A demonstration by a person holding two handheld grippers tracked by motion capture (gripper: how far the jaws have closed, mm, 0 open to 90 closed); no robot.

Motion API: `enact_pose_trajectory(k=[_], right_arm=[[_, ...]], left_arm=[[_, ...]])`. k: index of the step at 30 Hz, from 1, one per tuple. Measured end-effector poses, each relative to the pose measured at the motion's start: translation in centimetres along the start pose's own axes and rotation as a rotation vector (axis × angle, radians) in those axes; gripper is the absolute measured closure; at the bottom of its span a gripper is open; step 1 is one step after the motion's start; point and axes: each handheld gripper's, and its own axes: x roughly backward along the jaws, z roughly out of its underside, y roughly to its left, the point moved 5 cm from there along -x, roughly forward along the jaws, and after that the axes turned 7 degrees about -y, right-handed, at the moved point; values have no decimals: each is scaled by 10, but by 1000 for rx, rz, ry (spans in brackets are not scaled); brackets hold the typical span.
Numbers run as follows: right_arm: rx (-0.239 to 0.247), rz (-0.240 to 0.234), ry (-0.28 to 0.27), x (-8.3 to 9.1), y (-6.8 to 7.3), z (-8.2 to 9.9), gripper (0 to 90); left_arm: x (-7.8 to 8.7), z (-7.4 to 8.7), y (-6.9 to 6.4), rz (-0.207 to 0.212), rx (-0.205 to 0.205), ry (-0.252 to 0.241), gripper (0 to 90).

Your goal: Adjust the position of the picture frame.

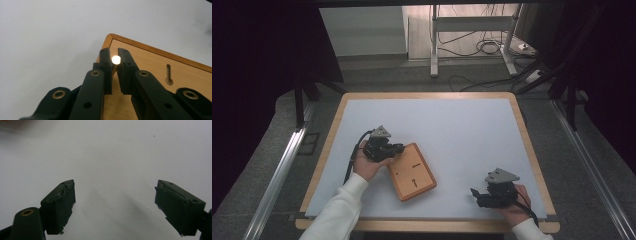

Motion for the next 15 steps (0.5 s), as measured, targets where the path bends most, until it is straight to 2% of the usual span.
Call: enact_pose_trajectory(k=[5, 9, 15], right_arm=[[0, 1, 1, 0, 0, 0, 170], [-2, 2, -1, 0, 0, 0, 170], [-3, 4, -5, 1, -1, 0, 170]], left_arm=[[-20, -6, -6, 35, -38, 8, 825], [-37, -4, -10, 53, -60, 40, 820], [-51, -7, -9, 76, -47, 29, 822]])
